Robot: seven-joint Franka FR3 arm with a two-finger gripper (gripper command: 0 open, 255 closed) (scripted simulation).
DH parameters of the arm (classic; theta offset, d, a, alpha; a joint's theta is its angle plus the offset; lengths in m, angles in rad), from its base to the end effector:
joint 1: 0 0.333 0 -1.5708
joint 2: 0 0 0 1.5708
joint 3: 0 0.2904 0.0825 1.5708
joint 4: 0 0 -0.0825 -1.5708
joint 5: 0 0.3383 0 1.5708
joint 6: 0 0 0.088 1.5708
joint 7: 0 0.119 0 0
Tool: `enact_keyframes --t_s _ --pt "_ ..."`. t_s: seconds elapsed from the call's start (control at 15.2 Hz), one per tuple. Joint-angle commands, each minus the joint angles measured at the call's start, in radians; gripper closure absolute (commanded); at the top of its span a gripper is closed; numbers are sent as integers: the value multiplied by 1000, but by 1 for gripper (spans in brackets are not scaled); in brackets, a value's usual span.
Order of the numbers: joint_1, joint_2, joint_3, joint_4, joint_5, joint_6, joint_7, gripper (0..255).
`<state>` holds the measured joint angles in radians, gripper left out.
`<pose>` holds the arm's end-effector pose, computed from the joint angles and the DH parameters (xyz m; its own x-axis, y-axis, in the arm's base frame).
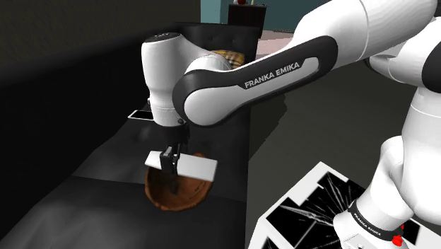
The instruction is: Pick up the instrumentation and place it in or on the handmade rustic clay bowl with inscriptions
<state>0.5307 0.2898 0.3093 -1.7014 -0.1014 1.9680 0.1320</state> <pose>0.4091 0.4239 0.4110 0.7412 0.6713 -0.0077 0.6713 -0.7412 0.0071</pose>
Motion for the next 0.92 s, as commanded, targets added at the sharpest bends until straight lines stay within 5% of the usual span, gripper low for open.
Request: enact_keyframes --t_s 0.0,0.2,0.46,0.86 --pt "0 1 0 0 0 -1 0 0" --pt "0 1 0 -3 0 1 -1 0" --pt "1 -22 4 95 10 -118 -8 0" --pt "1 -22 4 95 10 -118 -8 0"
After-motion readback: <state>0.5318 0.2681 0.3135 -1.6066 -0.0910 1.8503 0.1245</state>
